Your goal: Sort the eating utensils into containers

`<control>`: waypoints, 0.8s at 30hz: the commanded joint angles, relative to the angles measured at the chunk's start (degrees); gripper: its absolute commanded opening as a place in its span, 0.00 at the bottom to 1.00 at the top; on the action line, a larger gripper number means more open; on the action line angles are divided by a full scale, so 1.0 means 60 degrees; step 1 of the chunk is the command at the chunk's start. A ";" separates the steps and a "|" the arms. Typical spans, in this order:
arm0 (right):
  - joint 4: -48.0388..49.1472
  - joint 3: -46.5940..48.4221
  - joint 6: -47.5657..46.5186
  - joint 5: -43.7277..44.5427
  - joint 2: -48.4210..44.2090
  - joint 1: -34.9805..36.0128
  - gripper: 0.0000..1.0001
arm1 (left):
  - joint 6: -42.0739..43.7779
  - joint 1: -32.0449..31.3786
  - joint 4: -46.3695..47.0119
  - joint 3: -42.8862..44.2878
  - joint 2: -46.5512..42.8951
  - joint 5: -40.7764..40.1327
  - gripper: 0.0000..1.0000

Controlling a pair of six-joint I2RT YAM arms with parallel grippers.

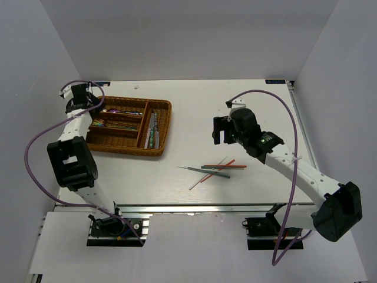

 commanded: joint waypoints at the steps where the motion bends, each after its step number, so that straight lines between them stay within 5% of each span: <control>1: 0.0528 -0.0013 -0.0062 -0.0216 -0.0193 -0.0032 0.89 | -0.0047 -0.0029 -0.0328 0.0412 -0.0282 0.0295 0.92; 2: 0.0441 -0.0013 -0.0149 -0.0391 -0.0134 -0.0032 0.89 | 0.0011 -0.0073 -0.0445 0.0485 -0.0471 0.0354 0.98; 9: -0.0598 -0.0071 -0.1404 -0.2744 0.0437 0.0027 0.86 | 0.0905 -0.1987 -0.1968 0.1307 -0.2035 0.0018 0.98; 15: -0.1404 -0.0364 -0.2053 -0.2282 0.1272 0.0963 0.71 | 0.1213 -0.3631 -0.1604 -0.1648 -0.4365 0.0616 0.98; 24: -0.0894 -0.1476 -0.2274 -0.1011 0.2195 0.2268 0.33 | 0.1726 -0.3880 -0.0959 -0.5462 -0.7839 0.0750 0.98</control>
